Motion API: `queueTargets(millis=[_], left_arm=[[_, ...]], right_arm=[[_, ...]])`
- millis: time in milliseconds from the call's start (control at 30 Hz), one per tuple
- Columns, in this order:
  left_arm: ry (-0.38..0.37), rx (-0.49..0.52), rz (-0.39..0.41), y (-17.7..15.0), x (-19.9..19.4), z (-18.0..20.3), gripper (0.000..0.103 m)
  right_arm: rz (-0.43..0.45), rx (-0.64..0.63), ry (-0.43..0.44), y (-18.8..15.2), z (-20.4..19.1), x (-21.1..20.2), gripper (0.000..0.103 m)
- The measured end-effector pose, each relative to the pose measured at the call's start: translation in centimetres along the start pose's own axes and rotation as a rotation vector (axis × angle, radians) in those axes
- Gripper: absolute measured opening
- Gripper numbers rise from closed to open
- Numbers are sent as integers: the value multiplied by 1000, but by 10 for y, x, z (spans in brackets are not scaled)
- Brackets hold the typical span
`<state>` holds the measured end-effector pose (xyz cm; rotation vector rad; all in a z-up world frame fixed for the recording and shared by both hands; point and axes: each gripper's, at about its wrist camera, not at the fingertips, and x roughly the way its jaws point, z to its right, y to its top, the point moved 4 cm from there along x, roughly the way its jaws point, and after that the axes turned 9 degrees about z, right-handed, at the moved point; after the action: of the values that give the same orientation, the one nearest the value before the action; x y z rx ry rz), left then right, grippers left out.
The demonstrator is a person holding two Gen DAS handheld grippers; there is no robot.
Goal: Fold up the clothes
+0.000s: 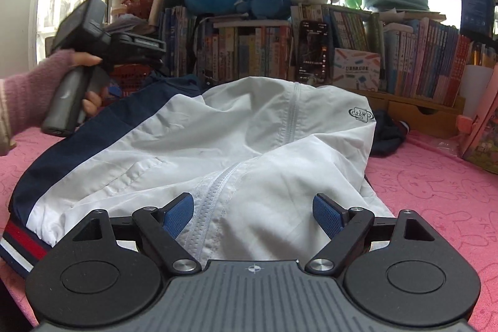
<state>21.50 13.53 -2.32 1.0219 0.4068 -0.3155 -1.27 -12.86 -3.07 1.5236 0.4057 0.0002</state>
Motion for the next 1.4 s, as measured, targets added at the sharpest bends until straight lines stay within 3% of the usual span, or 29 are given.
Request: queueTargets(millis=[33,67,100,167,233,300,333,433,500,667,833,867,967,1033,1100,1200,1267,1300,1400], left_arm=[[-43,-36,-29,-6,8,1,73],[-88,17,-27,-14,4,11,62],[-136,124,-5,-25,-6,26,52],[-229,340,38,-47,-28,55,46],[-348,539,60,-72,-52,84,46],[-513,708,2,-110,-80,108,48],[-562,795,-24,-130,-92,116,48],[-625,1031,-84,-188,-114,129,49],[-634,1074,-120,-208,-115,127,49],[-617,1090,-108,-222,-119,122,50],[-595,1094,-72,-221,-116,128,50],[-595,1088,-72,-220,-116,128,50],[-614,1045,-91,-214,-117,123,53],[-661,949,-118,-199,-122,112,57],[-715,798,-124,-176,-130,96,76],[-752,560,-103,-134,-136,75,86],[-694,410,-39,-100,-128,65,96],[-631,367,-5,-85,-118,63,102],[-409,312,40,-56,-77,65,103]], right_arm=[[3,11,0,0,2,-3,84],[9,21,-5,0,6,-7,84],[18,36,-20,2,12,-10,84],[45,80,-69,7,31,-17,84],[73,142,-113,15,53,-23,84],[98,198,-138,24,74,-28,84],[106,223,-138,29,82,-29,84],[128,266,-94,47,97,-28,86],[128,249,-48,60,96,-22,92],[87,24,117,89,46,24,99],[-74,-140,224,81,-9,99,98],[-110,-151,214,77,-14,112,91],[-202,-116,147,62,-7,139,29],[-228,-3,113,55,16,140,21],[-251,137,103,42,46,132,18],[-261,253,58,22,82,114,16],[-261,279,28,9,92,103,14],[-260,284,23,4,93,99,14],[-243,264,11,-7,89,90,14]])
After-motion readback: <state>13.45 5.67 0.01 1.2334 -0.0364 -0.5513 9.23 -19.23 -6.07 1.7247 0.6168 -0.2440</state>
